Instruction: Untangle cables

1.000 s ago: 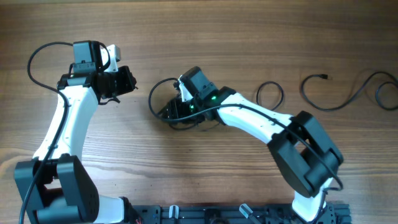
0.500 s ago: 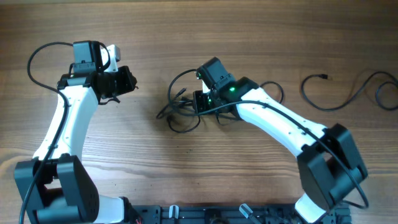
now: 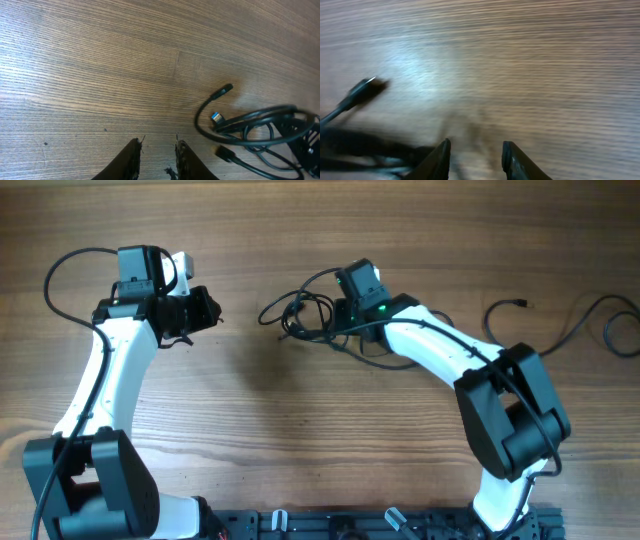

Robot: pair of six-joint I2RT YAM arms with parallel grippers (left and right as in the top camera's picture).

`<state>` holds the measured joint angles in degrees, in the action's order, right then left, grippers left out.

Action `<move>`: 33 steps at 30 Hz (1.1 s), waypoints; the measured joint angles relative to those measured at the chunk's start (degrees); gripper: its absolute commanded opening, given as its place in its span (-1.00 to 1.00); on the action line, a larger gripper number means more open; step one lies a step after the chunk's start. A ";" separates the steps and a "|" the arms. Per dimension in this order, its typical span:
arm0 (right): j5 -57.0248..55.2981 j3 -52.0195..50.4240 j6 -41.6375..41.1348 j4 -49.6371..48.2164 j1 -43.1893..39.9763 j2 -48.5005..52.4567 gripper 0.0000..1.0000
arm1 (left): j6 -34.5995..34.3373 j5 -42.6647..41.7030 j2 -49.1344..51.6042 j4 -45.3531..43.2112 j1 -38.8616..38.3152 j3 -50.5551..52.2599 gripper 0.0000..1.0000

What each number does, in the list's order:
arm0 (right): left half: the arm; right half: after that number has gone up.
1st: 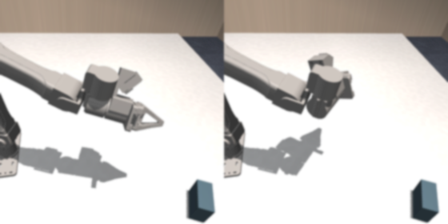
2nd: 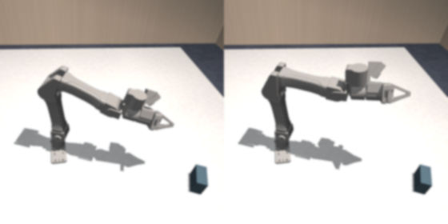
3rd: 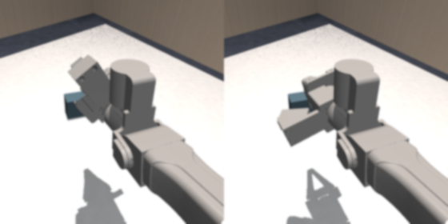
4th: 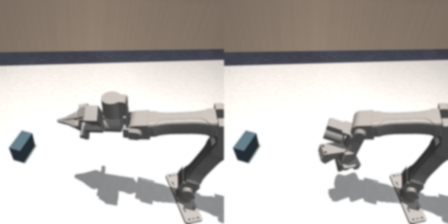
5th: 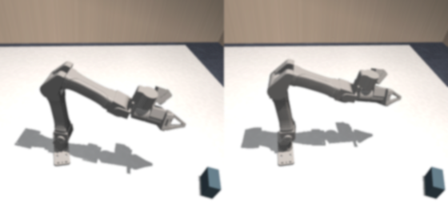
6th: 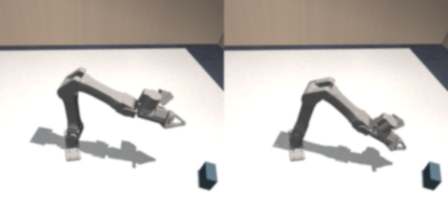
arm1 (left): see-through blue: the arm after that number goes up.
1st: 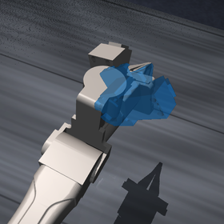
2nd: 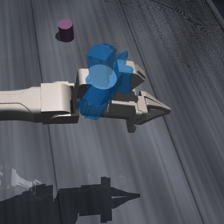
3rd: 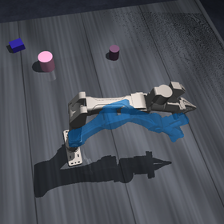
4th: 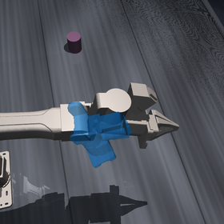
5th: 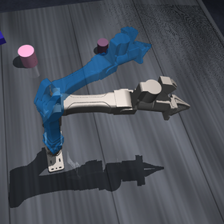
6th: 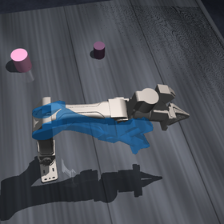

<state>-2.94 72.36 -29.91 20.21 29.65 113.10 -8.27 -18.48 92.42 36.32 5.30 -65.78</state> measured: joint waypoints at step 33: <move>31.08 -1.84 -19.80 18.23 4.79 -0.07 -0.03 | -1.11 0.00 0.00 -1.79 -4.98 0.00 -0.53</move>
<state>28.14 70.52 -49.71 38.44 34.44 113.03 -9.39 -18.48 92.42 34.52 0.32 -65.78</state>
